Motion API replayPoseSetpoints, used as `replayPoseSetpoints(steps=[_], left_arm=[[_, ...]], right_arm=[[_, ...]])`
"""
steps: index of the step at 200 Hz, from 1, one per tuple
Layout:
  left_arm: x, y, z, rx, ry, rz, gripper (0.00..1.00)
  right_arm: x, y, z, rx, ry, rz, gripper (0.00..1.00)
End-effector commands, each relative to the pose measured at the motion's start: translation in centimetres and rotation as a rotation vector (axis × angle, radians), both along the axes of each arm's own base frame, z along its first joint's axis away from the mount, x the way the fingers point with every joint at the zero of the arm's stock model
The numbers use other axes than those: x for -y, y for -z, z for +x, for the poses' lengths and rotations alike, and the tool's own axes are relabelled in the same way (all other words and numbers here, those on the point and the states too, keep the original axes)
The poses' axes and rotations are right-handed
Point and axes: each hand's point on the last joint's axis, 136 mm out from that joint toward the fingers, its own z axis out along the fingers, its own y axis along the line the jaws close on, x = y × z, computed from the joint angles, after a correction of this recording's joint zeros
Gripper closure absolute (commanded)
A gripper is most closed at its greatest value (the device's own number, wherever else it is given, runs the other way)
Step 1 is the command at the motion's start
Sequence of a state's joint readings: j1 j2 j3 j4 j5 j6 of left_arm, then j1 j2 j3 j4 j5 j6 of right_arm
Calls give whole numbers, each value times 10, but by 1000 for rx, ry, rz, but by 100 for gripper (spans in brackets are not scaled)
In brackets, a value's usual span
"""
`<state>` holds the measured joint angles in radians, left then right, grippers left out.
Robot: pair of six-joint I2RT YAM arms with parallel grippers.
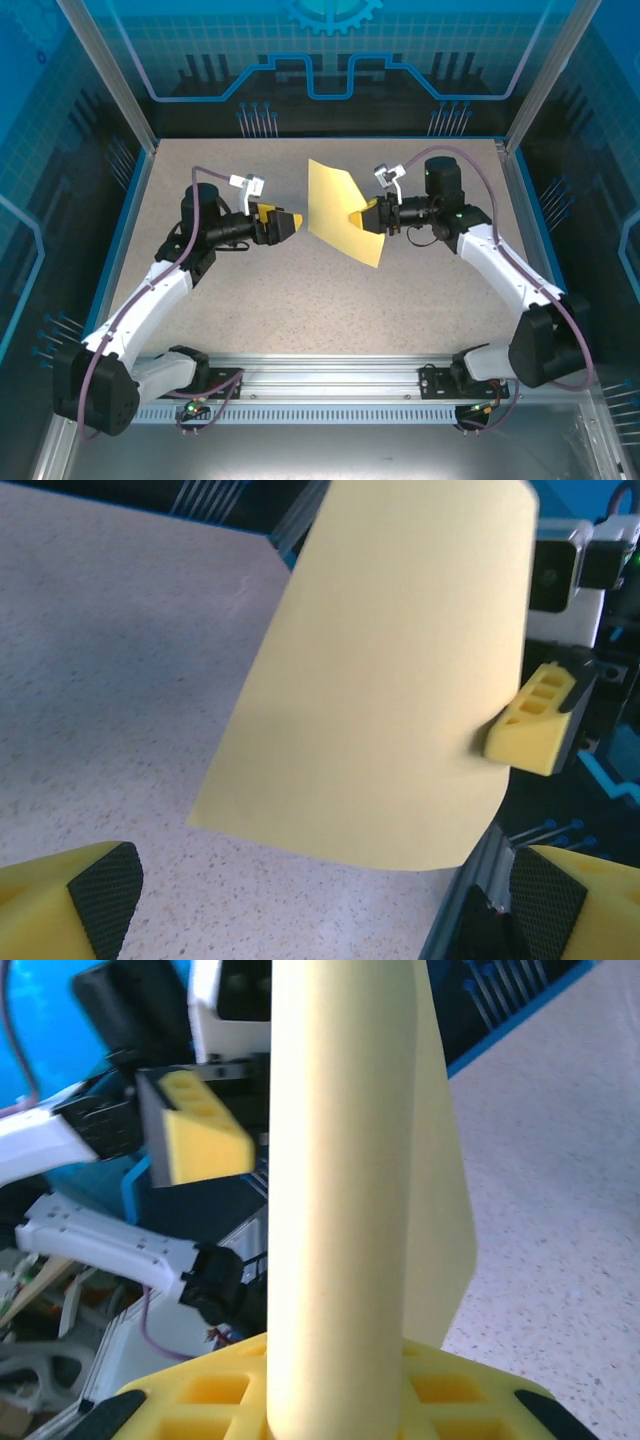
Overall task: Fold a paper plane with a square sheet of paper (fold left side to right side)
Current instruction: Pick up the square sheet of paper from the center of the table, then place a square sheet of paper at the center of the table.
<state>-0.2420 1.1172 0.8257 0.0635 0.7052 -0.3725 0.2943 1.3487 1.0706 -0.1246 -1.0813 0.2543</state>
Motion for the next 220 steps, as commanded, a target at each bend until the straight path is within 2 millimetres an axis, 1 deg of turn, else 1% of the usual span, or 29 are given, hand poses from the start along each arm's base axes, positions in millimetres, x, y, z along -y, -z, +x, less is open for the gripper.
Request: replayPoseSetpoints(steps=[1, 19, 41, 47, 56, 67, 80, 84, 96, 103, 107, 113, 118, 126, 135, 138, 143, 159, 167, 194, 206, 220], left_arm=[[9, -37, -11, 150, 104, -34, 2], [15, -47, -17, 179, 149, -49, 1], [27, -56, -28, 199, 234, -68, 2], [31, -57, -30, 199, 254, -72, 3], [35, -58, -33, 199, 284, -78, 8], [40, -59, -37, 196, 313, -82, 22], [43, -56, -37, 181, 327, -81, 49], [43, -54, -36, 174, 325, -80, 58], [44, -48, -34, 149, 320, -80, 79], [45, -44, -33, 134, 312, -81, 89], [45, -41, -31, 123, 307, -79, 94], [46, -36, -29, 102, 300, -74, 98], [46, -32, -28, 83, 294, -69, 99], [46, -20, -23, 44, 272, -54, 100], [44, -4, -17, -14, 239, -29, 100], [44, 2, -16, -33, 231, -22, 100], [43, 11, -13, -63, 217, -10, 100], [40, 44, -6, -179, 177, 33, 99], [40, 62, -5, -239, 169, 48, 98], [39, 123, 6, -430, 123, 112, 97], [39, 145, 10, -495, 118, 132, 97], [40, 166, 16, -544, 108, 153, 97]], right_arm=[[-4, -30, -36, 55, -132, 34, 74], [-5, -42, -46, 71, -166, 51, 74], [-9, -46, -50, 78, -182, 54, 74], [-10, -46, -50, 76, -181, 51, 73], [-11, -45, -48, 75, -177, 48, 73], [-11, -42, -44, 71, -157, 35, 73], [-10, -35, -35, 62, -110, 8, 72], [-9, -33, -32, 61, -94, 1, 72], [-6, -26, -18, 46, -30, -19, 68], [-3, -21, -9, 34, 17, -31, 67], [-1, -18, -3, 29, 44, -39, 63], [2, -12, 5, 16, 90, -61, 59], [6, -7, 11, 4, 125, -79, 55], [13, 3, 22, -9, 192, -115, 45], [23, 17, 35, -26, 280, -182, 38], [26, 22, 38, -34, 303, -201, 33], [33, 29, 44, -49, 346, -231, 28], [54, 56, 58, -110, 464, -334, 24], [64, 70, 62, -140, 514, -387, 19], [92, 114, 71, -229, 654, -559, 15], [95, 129, 71, -266, 662, -594, 14], [93, 144, 69, -316, 657, -597, 14]])
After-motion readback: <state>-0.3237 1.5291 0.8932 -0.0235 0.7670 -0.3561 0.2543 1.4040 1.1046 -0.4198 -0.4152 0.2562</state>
